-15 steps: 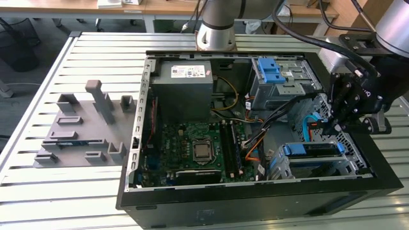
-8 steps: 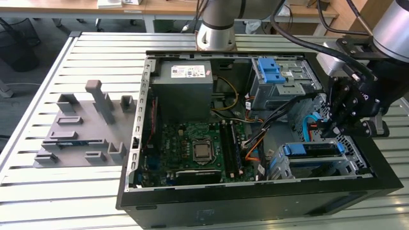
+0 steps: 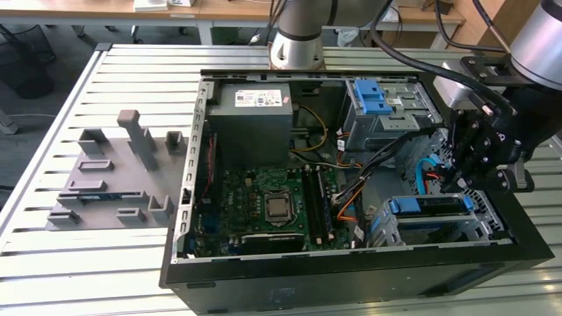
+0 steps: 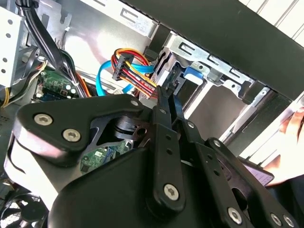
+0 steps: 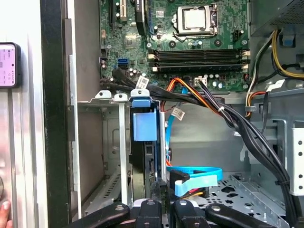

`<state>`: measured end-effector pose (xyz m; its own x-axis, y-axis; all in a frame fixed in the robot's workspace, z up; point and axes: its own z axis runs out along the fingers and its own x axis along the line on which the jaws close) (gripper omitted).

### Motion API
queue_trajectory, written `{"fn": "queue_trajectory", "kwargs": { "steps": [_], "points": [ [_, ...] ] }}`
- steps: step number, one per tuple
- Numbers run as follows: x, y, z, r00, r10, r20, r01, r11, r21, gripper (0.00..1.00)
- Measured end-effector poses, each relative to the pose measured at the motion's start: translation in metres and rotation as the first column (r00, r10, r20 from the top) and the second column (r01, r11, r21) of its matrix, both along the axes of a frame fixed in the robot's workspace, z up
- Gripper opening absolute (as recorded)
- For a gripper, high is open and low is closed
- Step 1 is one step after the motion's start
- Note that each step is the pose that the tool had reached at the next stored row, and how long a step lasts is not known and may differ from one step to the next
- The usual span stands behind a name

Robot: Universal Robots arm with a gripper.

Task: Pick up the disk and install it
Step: 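Insert the first disk wire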

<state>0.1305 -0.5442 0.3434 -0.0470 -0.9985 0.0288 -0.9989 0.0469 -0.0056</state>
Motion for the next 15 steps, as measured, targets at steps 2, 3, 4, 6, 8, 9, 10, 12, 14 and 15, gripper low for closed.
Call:
{"fn": "queue_trajectory", "kwargs": {
  "steps": [2, 3, 4, 6, 8, 9, 10, 12, 14, 15],
  "points": [
    [-0.0001, -0.0005, -0.0004, 1.0000, 0.000, 0.0000, 0.000, 1.0000, -0.0002, 0.16],
    [-0.0001, -0.0009, -0.0007, 1.0000, 0.000, 0.0000, 0.000, 1.0000, -0.0002, 0.16],
    [-0.0001, -0.0015, -0.0009, 1.0000, 0.000, 0.0000, 0.000, 1.0000, -0.0003, 0.16],
    [-0.0001, -0.0026, -0.0018, 1.0000, 0.000, 0.0000, 0.000, 1.0000, -0.0001, 0.16],
    [-0.0001, -0.0027, -0.0027, 1.0000, 0.000, 0.0000, 0.000, 1.0000, -0.0003, 0.16],
    [-0.0001, -0.0030, -0.0031, 1.0000, 0.000, 0.0000, 0.000, 1.0000, -0.0004, 0.16],
    [-0.0001, -0.0033, -0.0035, 1.0000, 0.000, 0.0000, 0.000, 1.0000, -0.0004, 0.16],
    [-0.0001, -0.0036, -0.0046, 1.0000, -0.001, 0.0000, 0.001, 1.0000, -0.0005, 0.16],
    [-0.0001, -0.0039, -0.0052, 1.0000, -0.005, 0.0000, 0.005, 1.0000, -0.0004, 0.16],
    [-0.0001, -0.0043, -0.0054, 1.0000, -0.008, 0.0000, 0.008, 1.0000, -0.0006, 0.16]
  ]
}}
